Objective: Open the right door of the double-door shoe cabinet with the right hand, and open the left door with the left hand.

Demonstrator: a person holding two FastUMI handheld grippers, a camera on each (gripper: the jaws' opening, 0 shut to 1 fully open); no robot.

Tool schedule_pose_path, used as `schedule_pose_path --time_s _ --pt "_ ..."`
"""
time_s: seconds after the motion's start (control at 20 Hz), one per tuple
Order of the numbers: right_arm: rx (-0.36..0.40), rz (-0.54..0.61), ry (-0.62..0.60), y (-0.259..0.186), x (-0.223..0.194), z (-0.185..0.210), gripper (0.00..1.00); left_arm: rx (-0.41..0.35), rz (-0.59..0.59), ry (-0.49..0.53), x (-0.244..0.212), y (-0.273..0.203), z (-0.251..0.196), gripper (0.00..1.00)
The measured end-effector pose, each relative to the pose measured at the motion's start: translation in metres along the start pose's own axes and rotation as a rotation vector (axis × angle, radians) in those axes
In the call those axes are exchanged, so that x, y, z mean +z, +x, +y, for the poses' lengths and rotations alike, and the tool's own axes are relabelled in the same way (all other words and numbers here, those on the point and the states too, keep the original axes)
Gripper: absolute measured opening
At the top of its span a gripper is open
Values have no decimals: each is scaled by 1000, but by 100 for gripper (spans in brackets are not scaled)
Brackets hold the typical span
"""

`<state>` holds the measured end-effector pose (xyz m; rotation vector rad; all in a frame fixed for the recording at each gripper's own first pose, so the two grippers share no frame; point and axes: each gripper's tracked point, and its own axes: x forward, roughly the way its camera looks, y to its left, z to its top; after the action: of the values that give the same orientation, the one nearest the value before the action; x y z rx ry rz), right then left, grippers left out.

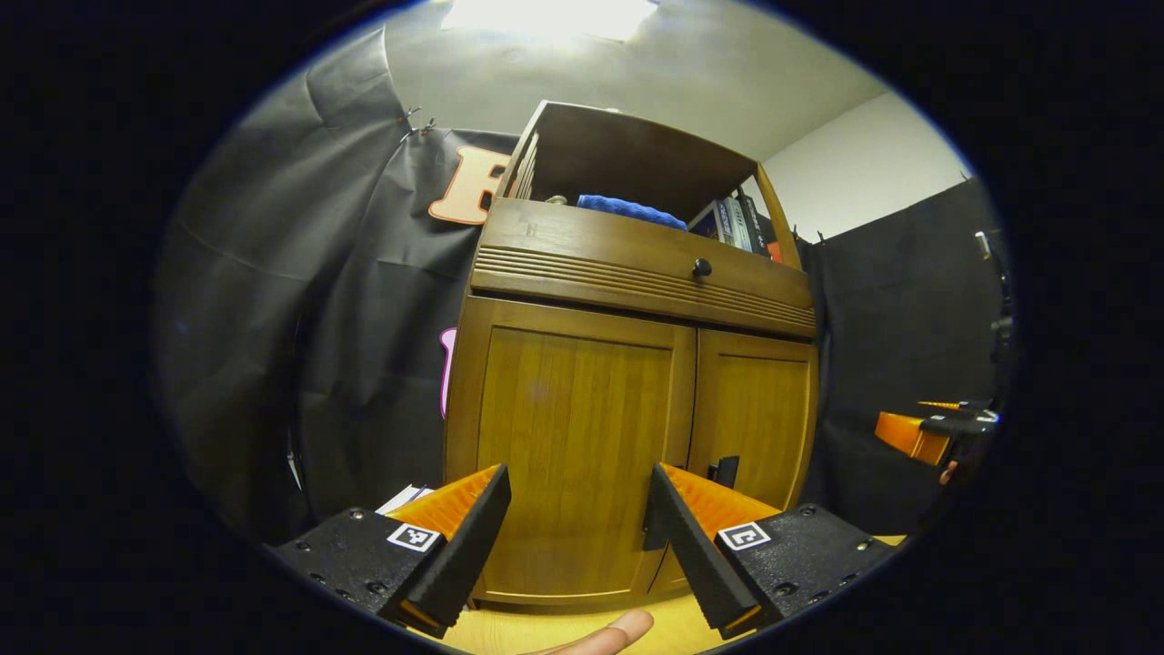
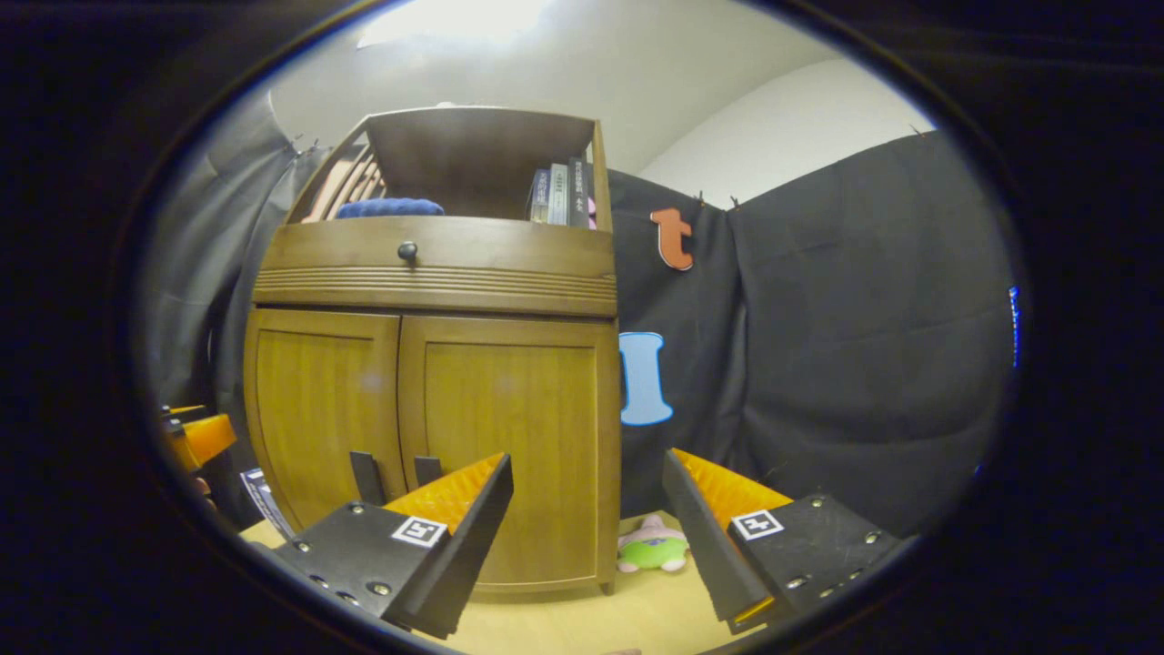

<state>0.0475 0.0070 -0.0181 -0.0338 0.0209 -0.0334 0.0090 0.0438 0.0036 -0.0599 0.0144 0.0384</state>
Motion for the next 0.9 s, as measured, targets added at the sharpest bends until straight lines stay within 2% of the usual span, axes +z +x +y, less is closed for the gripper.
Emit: schedule_pose_path --time_s 0.1,0.15,0.25,0.3,0.35,0.5,0.7,0.9 --pt "39 19 13 24 -8 21 94 18 2 4 -1 3 7 92" --pt "55 31 22 37 -13 29 98 24 8 5 -2 4 9 92" --pt "78 54 40 56 -23 44 98 22 23 2 -6 6 9 95" --pt "89 71 50 65 -29 51 98 18 27 0 -7 7 10 92" --pt "103 87 63 72 -37 60 98 16 31 -1 -8 7 10 95" --pt "177 144 75 88 -57 97 98 17 30 3 -6 10 13 95" --pt "288 163 38 97 -78 148 98 16 35 6 -9 12 14 95" --pt "293 186 10 113 -103 173 98 27 53 7 -15 15 17 95"
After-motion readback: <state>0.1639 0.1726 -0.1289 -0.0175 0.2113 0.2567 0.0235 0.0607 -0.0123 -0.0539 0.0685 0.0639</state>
